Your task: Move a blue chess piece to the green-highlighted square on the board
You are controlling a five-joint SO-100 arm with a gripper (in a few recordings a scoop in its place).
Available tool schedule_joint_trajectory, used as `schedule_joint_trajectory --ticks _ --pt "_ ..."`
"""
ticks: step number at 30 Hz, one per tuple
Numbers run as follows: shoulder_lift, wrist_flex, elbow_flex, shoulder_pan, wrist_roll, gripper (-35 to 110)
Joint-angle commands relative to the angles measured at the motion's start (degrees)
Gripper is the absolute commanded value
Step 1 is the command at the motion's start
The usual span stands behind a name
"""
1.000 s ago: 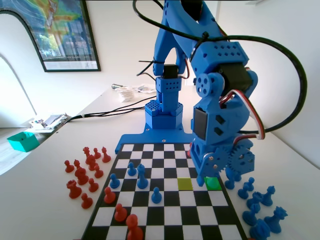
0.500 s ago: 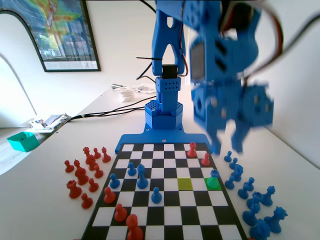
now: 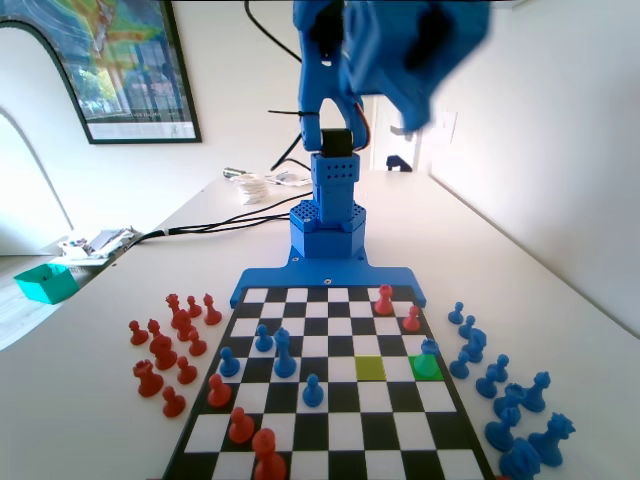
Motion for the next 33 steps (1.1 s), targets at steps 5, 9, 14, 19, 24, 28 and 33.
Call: schedule_joint_trajectory --ticks 5,9,14,19,24,28,33 --pt "10.55 12.3 -5.27 4.31 -7.91 1" --pt "16.08 15.56 -2.29 6.59 -10.9 1" --pt "26.02 18.19 4.22 8.0 -13.54 1" --pt "34.89 17.05 11.95 8.26 -14.24 1" --pt "41.4 14.24 18.54 8.44 -14.5 1" --pt "44.56 12.57 21.45 8.88 -14.68 1" --pt "46.58 10.9 23.64 9.93 -14.59 1"
